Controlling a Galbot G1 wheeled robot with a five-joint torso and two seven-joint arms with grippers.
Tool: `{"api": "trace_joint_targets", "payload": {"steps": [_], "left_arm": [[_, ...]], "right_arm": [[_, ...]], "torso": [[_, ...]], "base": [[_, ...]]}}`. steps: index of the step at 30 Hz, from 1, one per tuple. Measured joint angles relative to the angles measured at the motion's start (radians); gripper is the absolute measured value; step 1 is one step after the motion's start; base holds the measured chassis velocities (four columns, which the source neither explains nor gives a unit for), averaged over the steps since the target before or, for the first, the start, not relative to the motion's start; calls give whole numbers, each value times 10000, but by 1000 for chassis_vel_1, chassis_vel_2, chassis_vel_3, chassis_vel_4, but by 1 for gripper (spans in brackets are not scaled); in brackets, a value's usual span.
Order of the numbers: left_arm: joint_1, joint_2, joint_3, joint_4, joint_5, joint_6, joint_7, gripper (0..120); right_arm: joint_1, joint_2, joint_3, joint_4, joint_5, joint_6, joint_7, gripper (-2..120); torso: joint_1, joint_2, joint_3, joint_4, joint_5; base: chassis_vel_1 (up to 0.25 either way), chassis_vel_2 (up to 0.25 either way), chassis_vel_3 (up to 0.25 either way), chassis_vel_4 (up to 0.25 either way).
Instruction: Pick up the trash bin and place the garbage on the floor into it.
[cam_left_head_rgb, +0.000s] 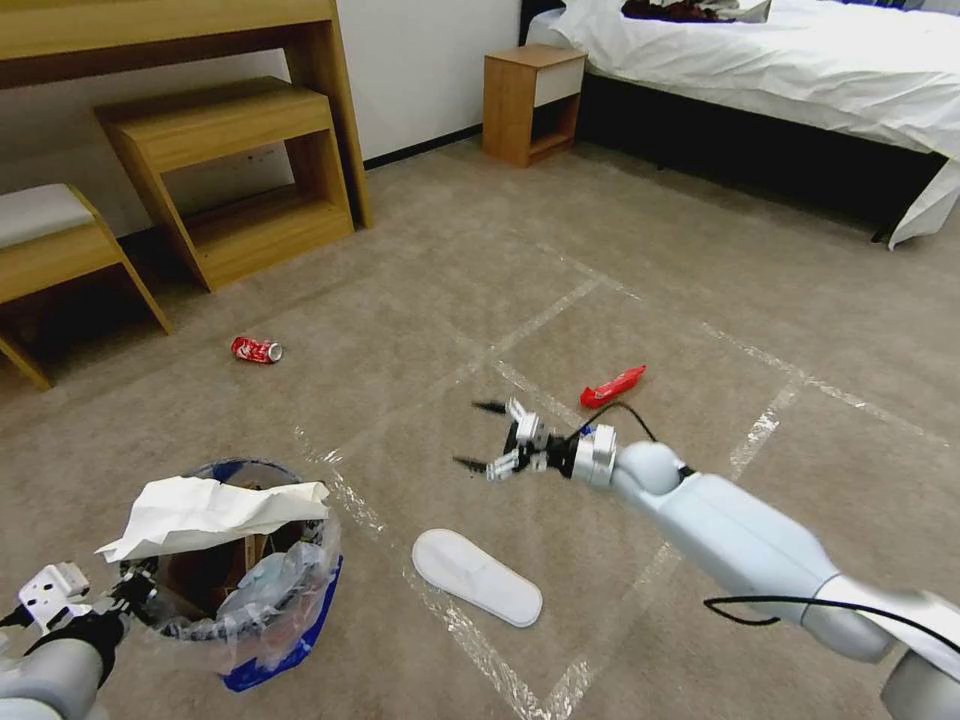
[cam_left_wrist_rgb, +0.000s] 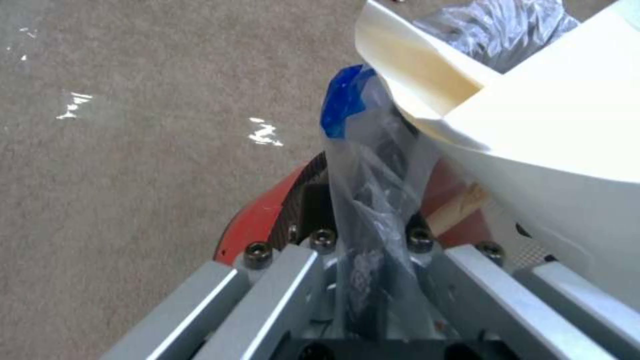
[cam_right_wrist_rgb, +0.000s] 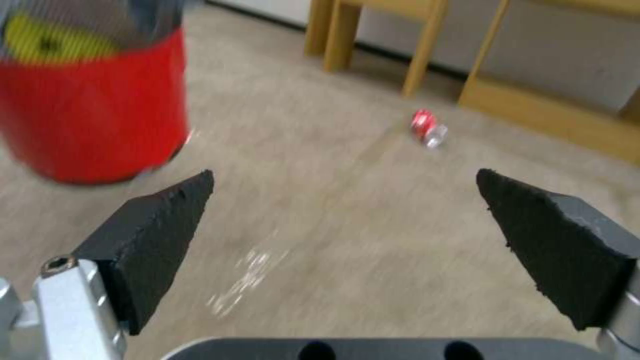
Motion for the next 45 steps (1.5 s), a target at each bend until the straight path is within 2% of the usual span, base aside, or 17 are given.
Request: {"api": "trace_joint_targets", "payload": {"steps": [7,17,32,45], "left_arm": [[23,97,-86,-78,-66,-3,0,0],[6,103,-50,-100,-81,-5,-8,0],[-38,92,18,-39,-22,-5,-13,0],[-79,59,137,12,68,-6,1,0]], "right_arm": [[-331,383,-104,-917,-900,-19,144,100],[-600,854,-85,-1718,-1060,17,173,100],[-892,829,-258,-2632,-1127,360,-682,100],[-1166,1050,-116,-3122,-1187,453,-692,100]], "torso": [[0,0,0,0,0],[0,0,0,2,0],[0,1,0,0,1],[0,0,0,0,1]], "base": [[0,0,0,0],[0,0,0,0],[0,0,0,0],[0,0,0,0]]}}
